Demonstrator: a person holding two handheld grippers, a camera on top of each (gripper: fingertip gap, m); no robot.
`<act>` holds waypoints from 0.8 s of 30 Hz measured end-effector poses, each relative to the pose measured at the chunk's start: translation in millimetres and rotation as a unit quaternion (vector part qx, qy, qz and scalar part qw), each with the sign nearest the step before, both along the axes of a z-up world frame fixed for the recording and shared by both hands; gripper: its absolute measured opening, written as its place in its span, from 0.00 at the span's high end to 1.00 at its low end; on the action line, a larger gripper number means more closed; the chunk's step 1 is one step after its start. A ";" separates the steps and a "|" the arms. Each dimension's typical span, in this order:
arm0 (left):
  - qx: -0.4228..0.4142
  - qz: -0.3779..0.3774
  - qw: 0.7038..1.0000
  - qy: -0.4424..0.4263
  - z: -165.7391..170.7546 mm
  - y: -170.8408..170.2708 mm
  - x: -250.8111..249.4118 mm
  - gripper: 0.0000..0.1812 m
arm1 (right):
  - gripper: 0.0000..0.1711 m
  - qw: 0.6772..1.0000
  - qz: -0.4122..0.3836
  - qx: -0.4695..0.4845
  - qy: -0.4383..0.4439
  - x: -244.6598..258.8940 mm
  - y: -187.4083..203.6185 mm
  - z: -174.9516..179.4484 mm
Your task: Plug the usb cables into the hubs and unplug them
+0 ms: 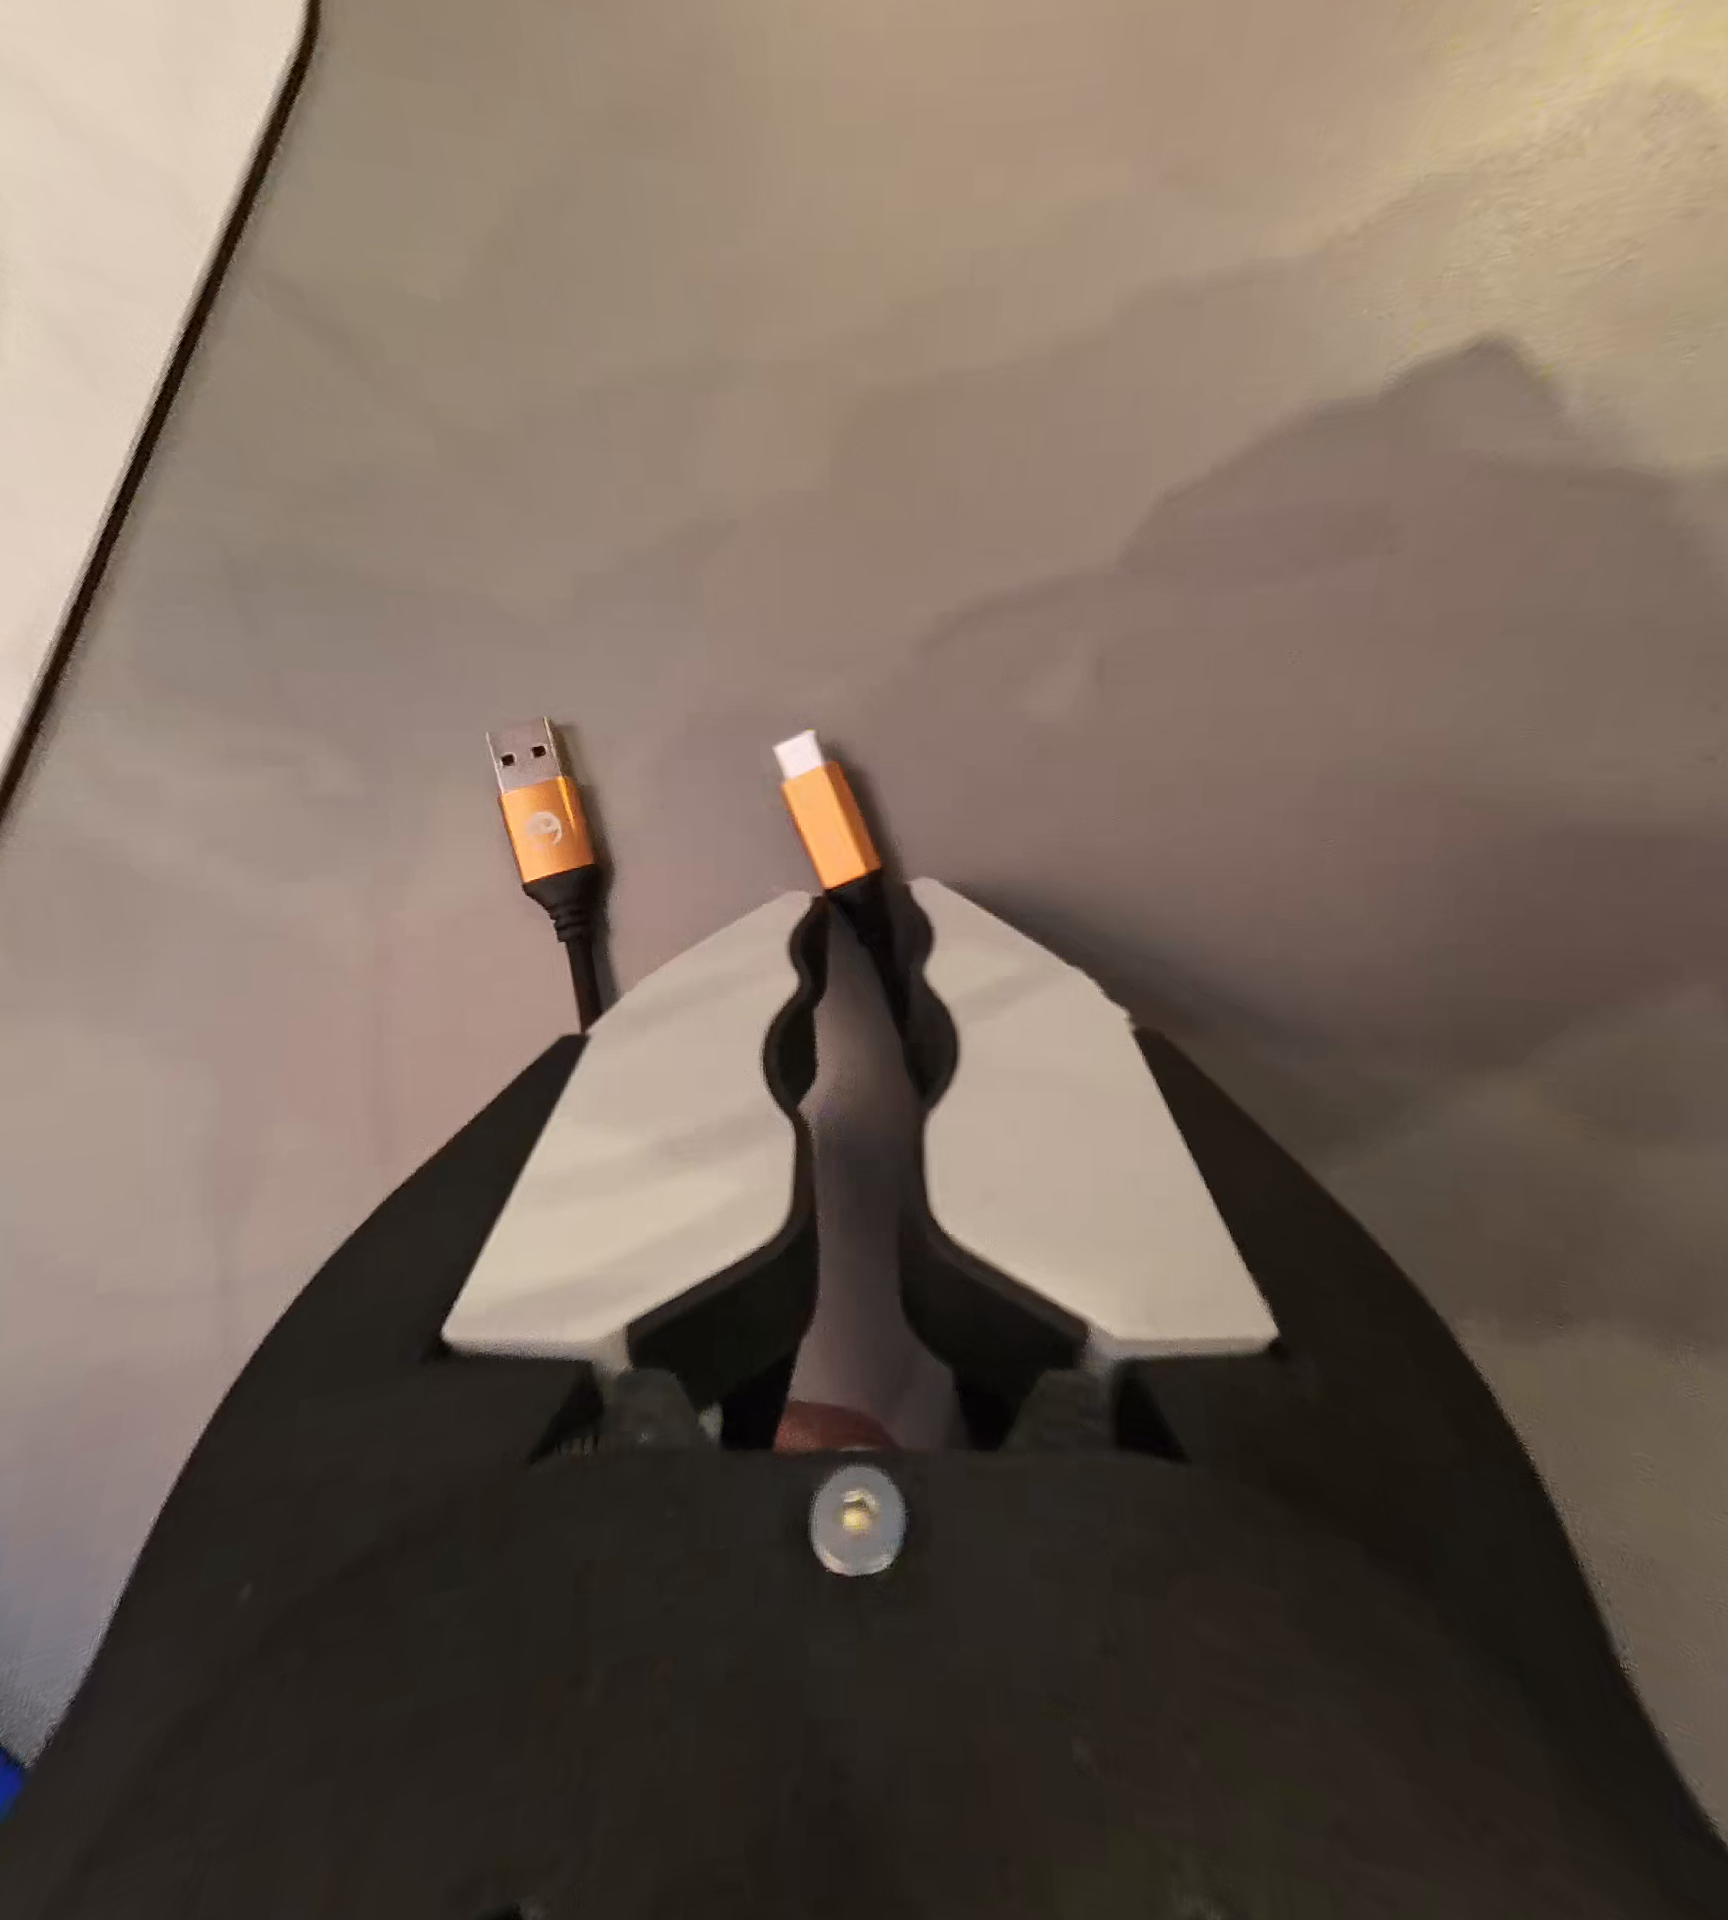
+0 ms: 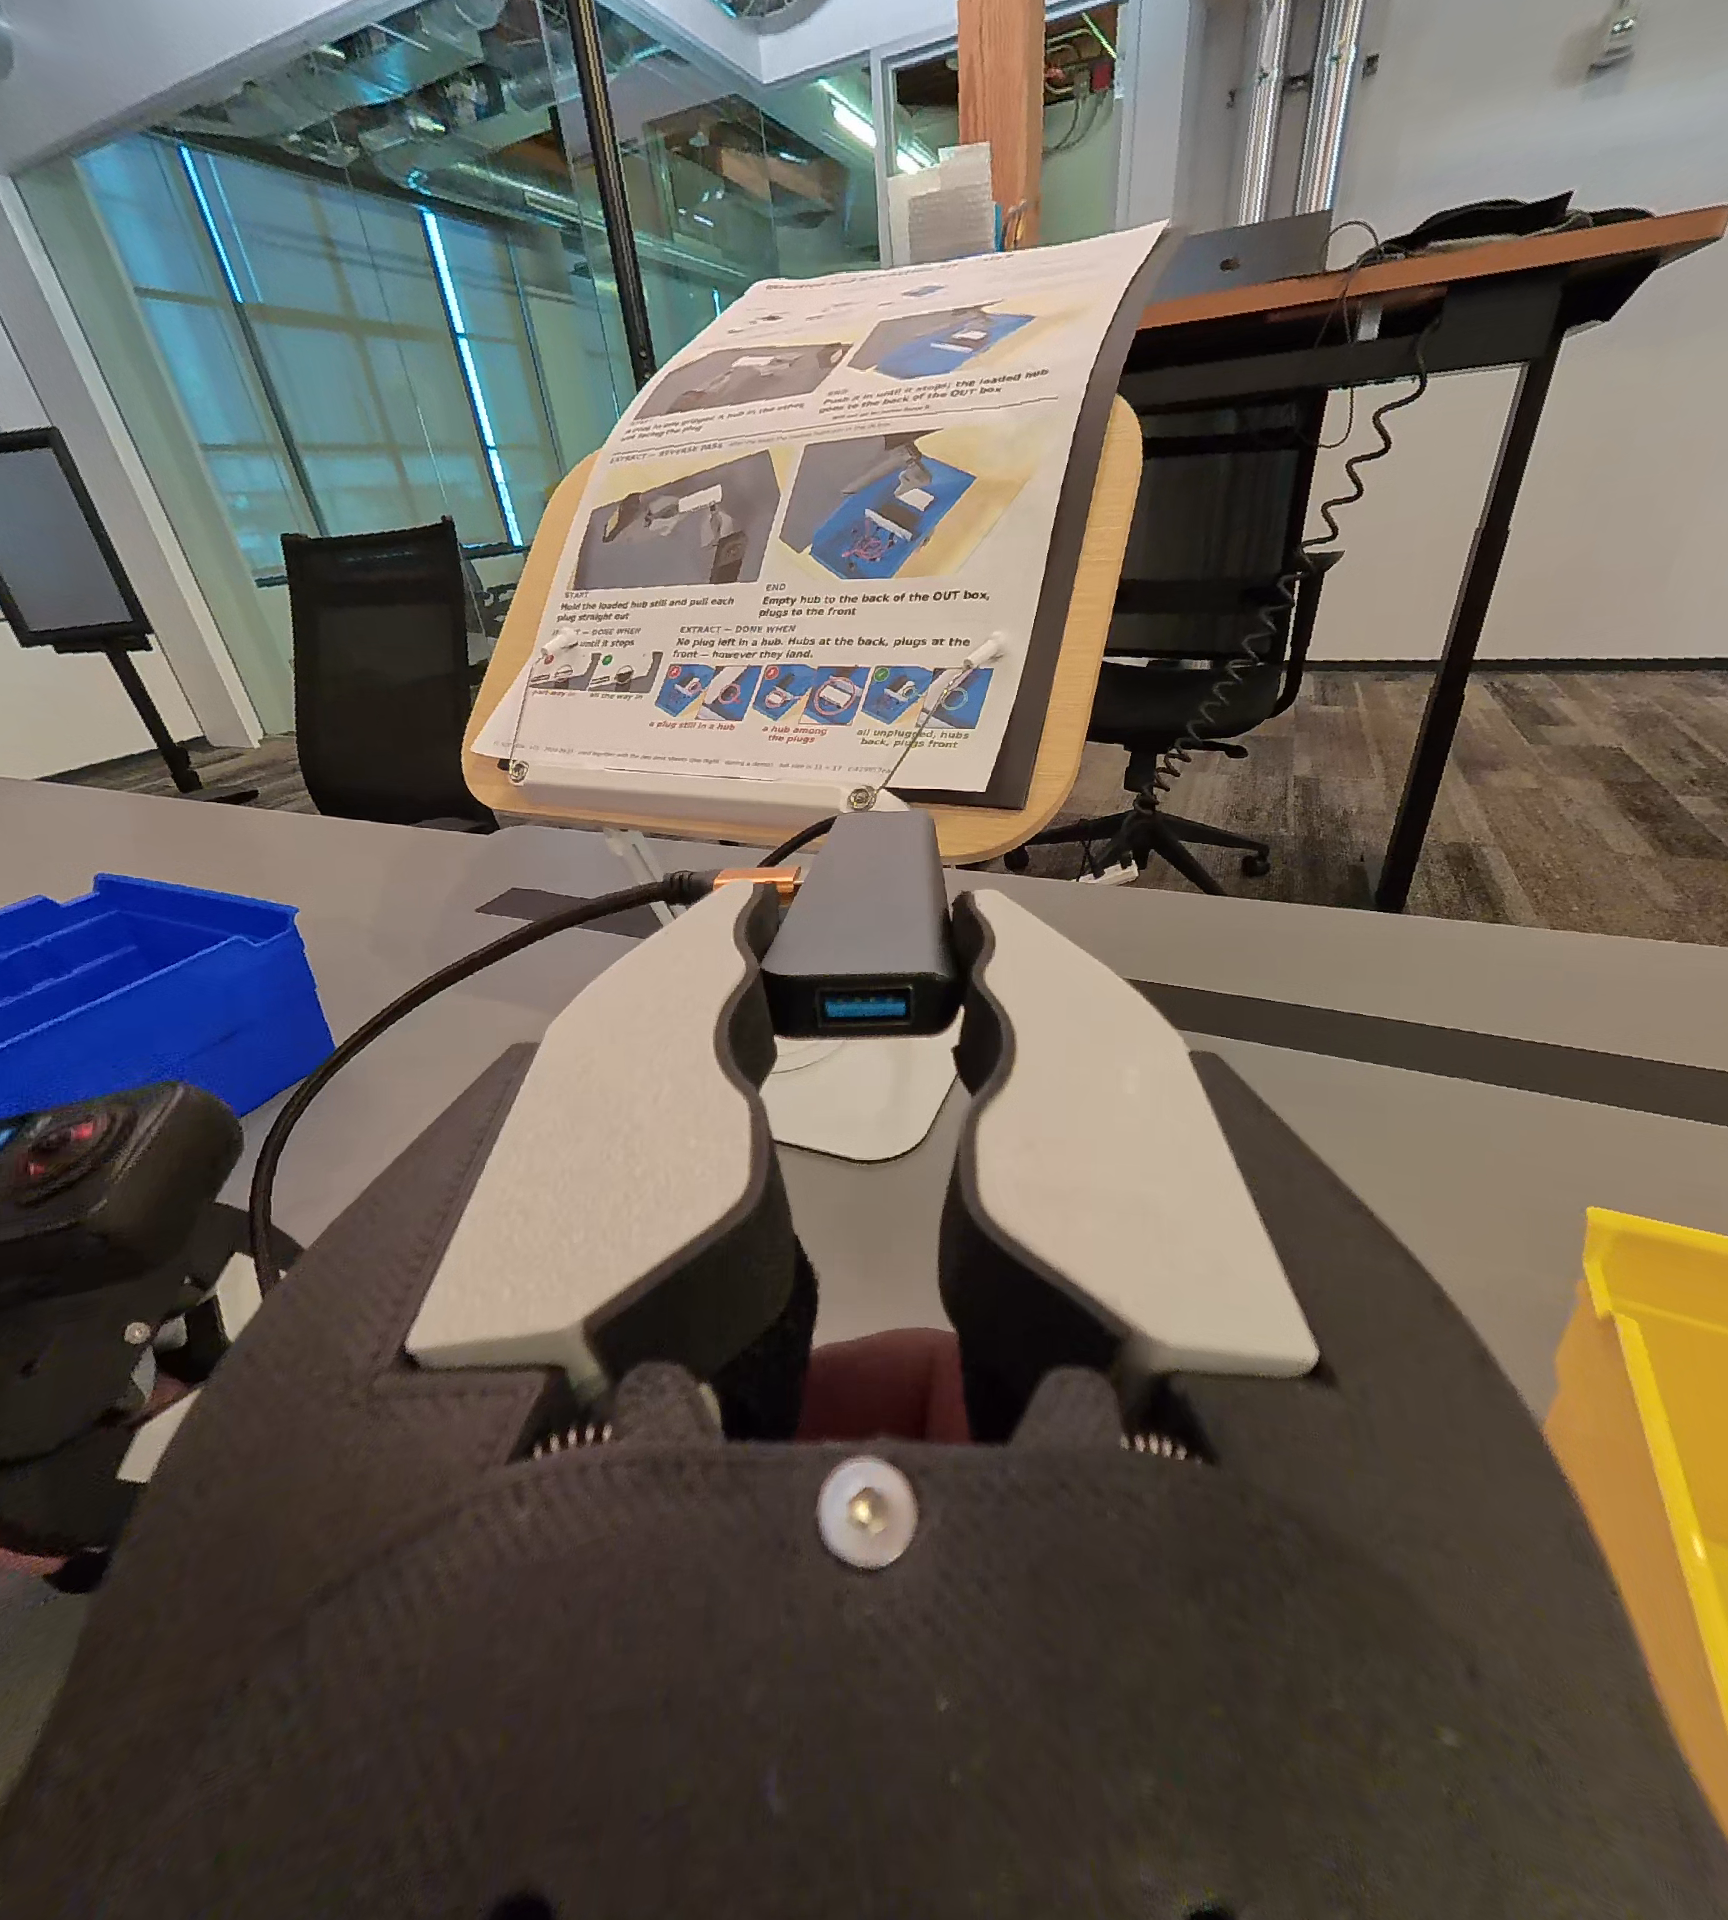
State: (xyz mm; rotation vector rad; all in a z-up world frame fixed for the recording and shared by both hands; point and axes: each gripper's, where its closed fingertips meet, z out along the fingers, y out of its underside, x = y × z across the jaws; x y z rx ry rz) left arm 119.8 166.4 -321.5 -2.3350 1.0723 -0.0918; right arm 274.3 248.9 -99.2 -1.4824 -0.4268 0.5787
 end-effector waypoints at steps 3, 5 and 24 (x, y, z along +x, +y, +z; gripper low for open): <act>0.019 0.001 1.000 0.016 -0.2 4.4 2.3 0.95 | 0.82 1.000 0.001 -0.001 0.004 0.8 -0.3 1.2; 0.028 -0.007 0.999 0.024 0.0 5.5 2.0 0.96 | 0.82 1.000 0.002 -0.002 0.007 1.0 -0.5 1.4; 0.241 -0.015 0.970 -0.034 213.9 -24.9 -21.0 0.96 | 0.82 0.997 0.061 0.029 -0.032 -35.9 -17.6 -5.1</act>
